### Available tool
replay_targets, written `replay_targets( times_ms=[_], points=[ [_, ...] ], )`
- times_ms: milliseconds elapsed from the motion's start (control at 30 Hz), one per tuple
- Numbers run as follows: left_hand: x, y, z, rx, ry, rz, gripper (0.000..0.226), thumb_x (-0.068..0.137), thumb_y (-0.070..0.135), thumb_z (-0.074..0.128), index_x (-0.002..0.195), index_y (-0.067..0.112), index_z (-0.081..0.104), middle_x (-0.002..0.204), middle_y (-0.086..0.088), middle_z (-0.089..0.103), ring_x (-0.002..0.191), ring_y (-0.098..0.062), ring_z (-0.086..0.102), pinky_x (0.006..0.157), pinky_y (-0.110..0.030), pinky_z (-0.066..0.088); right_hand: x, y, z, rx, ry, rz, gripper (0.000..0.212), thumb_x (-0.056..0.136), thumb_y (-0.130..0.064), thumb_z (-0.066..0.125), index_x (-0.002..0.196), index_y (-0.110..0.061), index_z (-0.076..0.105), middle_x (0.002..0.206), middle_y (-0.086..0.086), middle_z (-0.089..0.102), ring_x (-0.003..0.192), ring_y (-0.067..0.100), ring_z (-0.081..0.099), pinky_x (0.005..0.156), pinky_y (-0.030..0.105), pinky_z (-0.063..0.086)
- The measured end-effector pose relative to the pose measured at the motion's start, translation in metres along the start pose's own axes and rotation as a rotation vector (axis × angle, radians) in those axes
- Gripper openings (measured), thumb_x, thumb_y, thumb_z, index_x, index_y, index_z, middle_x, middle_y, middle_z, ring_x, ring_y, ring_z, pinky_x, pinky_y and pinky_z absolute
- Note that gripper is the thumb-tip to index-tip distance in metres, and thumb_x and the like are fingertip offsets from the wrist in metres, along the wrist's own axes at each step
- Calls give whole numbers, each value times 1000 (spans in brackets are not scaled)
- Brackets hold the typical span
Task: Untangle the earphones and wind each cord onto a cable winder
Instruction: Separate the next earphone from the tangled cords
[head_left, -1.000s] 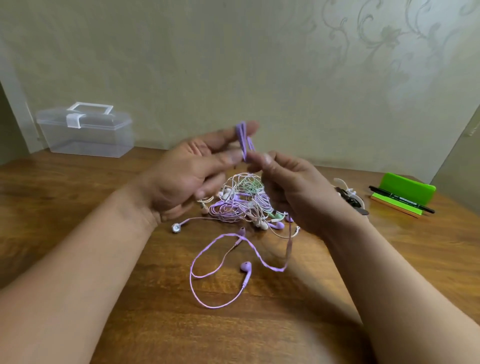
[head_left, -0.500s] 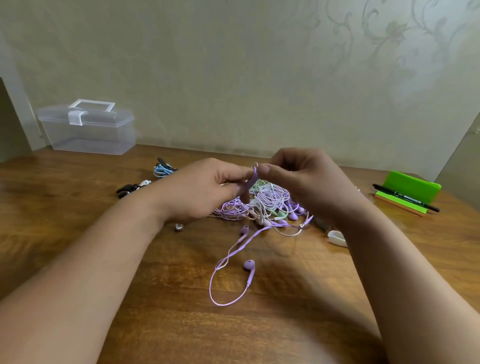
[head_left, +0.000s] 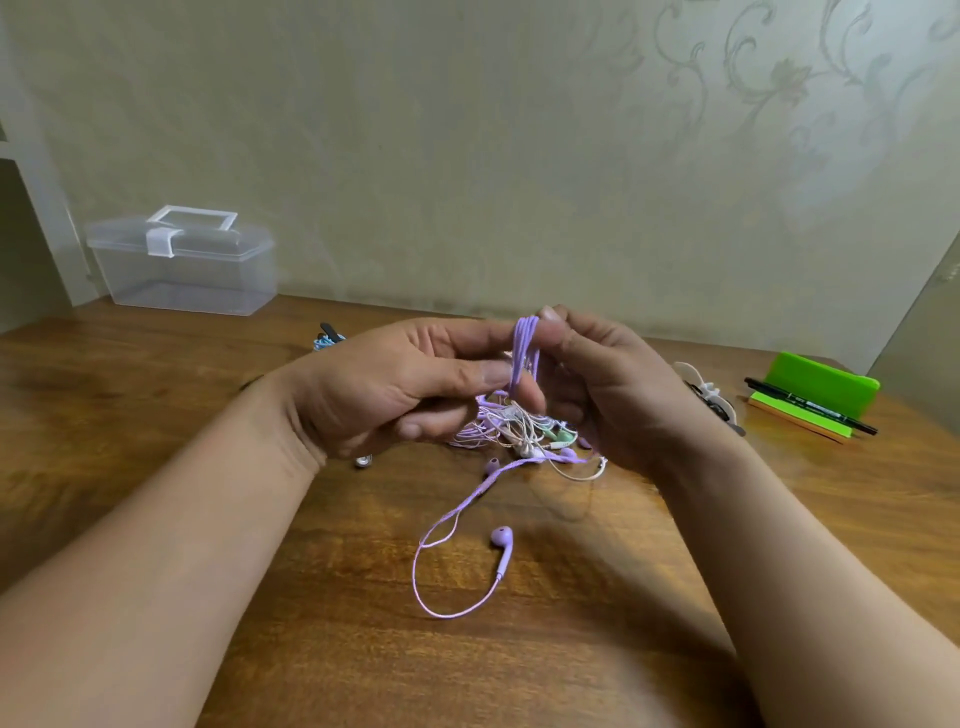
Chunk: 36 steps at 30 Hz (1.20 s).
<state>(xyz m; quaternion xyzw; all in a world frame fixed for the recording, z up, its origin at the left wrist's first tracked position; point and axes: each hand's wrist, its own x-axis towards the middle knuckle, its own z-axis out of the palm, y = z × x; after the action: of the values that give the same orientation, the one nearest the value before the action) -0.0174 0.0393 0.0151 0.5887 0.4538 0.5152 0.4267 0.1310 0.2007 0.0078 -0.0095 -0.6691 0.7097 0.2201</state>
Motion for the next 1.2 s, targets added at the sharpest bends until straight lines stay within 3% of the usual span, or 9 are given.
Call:
replay_targets(
  times_ms=[200, 367, 433, 533, 667, 767, 1000, 1133, 1200],
  points=[
    [15, -9, -3, 19, 422, 110, 45, 103, 9, 51, 146, 21, 56, 123, -9, 72, 35, -2, 26, 39, -13, 23, 4, 13, 8, -130, 69, 125, 25, 106, -24, 55, 116, -7, 70, 67, 0, 46, 50, 10, 22, 40, 19, 23],
    [20, -13, -3, 314, 622, 140, 46, 106, 1, 48, 148, 21, 51, 118, -9, 75, 42, 7, 45, 47, -7, 35, 1, 15, 16, -711, 111, 63, 27, 111, -25, 48, 116, -21, 75, 67, -5, 56, 52, 10, 39, 52, 28, 32],
    [22, -17, -3, 431, 626, 134, 46, 106, 4, 51, 146, 28, 51, 116, 2, 77, 76, 15, 63, 74, -3, 43, 0, 14, 20, -858, 86, 42, 27, 111, -25, 48, 117, -20, 74, 69, -3, 57, 53, 7, 42, 54, 26, 34],
    [23, -20, -2, 519, 610, 114, 47, 107, 11, 54, 144, 39, 51, 115, 15, 76, 113, 14, 60, 101, -8, 40, -2, 13, 24, -974, 43, 6, 26, 111, -24, 47, 109, -19, 72, 68, -6, 56, 55, 6, 43, 54, 24, 35],
    [21, -28, -1, 720, 588, 90, 43, 107, 22, 55, 143, 46, 55, 117, 20, 75, 107, 5, 66, 102, -26, 50, -2, 11, 23, -1100, 58, -51, 28, 109, -26, 52, 88, -14, 65, 64, -3, 52, 59, 11, 42, 59, 34, 35],
    [18, -31, -3, 941, 534, 42, 46, 103, 30, 51, 143, 52, 52, 122, 18, 73, 114, -11, 67, 102, -41, 53, -2, 8, 15, -1128, 140, -114, 29, 103, -31, 62, 79, -15, 63, 60, -4, 51, 59, 12, 41, 55, 29, 30],
    [16, -30, -8, 962, 414, -11, 39, 106, 24, 55, 139, 44, 60, 123, 19, 72, 120, -2, 63, 107, -41, 49, -1, 0, -3, -1046, 275, -149, 22, 89, -33, 81, 77, -21, 68, 55, -18, 56, 55, 3, 49, 52, 17, 31],
    [15, -26, -7, 1010, 301, -136, 31, 104, 46, 49, 131, 55, 59, 114, 16, 73, 112, -6, 66, 104, -42, 50, -2, -8, -5, -867, 233, -163, 3, 94, -20, 74, 91, -22, 75, 73, -3, 70, 64, 10, 55, 60, 32, 42],
    [14, -22, -3, 941, 216, -192, 29, 107, 41, 50, 131, 50, 63, 112, 23, 73, 104, 10, 64, 104, -29, 50, -3, -9, -7, -737, 206, -158, 8, 96, -15, 72, 97, -22, 75, 78, -2, 71, 68, 15, 55, 61, 35, 42]
  ],
)
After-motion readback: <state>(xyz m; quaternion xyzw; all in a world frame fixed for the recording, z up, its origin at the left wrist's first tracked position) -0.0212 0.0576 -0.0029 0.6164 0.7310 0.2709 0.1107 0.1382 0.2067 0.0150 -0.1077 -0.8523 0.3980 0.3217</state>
